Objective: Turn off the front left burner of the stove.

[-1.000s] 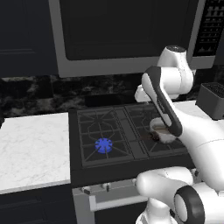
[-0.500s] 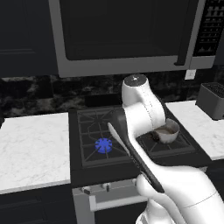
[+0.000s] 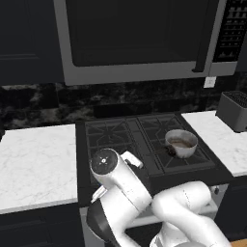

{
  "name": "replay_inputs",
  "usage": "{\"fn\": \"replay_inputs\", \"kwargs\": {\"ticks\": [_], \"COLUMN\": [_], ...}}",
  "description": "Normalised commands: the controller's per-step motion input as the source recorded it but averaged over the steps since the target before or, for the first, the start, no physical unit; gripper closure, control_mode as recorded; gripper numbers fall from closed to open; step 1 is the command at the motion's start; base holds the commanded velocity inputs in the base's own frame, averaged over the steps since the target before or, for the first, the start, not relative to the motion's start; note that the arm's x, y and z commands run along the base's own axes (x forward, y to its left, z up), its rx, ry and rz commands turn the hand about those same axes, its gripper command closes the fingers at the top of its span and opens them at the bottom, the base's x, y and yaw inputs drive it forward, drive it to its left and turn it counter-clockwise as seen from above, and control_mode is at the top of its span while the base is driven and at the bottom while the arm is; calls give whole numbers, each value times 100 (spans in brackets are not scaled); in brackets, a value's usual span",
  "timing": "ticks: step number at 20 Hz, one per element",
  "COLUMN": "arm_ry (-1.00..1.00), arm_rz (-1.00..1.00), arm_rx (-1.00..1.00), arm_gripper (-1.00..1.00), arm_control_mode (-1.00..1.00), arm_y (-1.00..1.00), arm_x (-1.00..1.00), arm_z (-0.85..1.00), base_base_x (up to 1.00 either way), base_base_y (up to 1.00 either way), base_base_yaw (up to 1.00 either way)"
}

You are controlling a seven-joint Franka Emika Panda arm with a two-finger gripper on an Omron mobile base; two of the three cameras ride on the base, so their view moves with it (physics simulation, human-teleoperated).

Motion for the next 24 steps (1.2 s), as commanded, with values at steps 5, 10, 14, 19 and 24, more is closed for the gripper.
{"fn": "replay_inputs", "kwargs": {"ticks": [5, 10, 14, 19, 24], "arm_ry": [0, -7, -18, -28, -28], "arm_rz": [9, 2, 0, 0, 3], "arm_rx": [0, -7, -19, -4, 2], "arm_gripper": [-100, -100, -100, -100, -100], "arm_control_mode": [-100, -100, -100, -100, -100], "arm_y": [100, 38, -4, 0, 0], "arm_x": [-19, 6, 5, 0, 0], "arm_z": [-78, -79, -41, -40, -28], "base_base_x": [0, 0, 0, 0, 0], "base_base_y": [0, 0, 0, 0, 0], "base_base_yaw": [0, 0, 0, 0, 0]}}
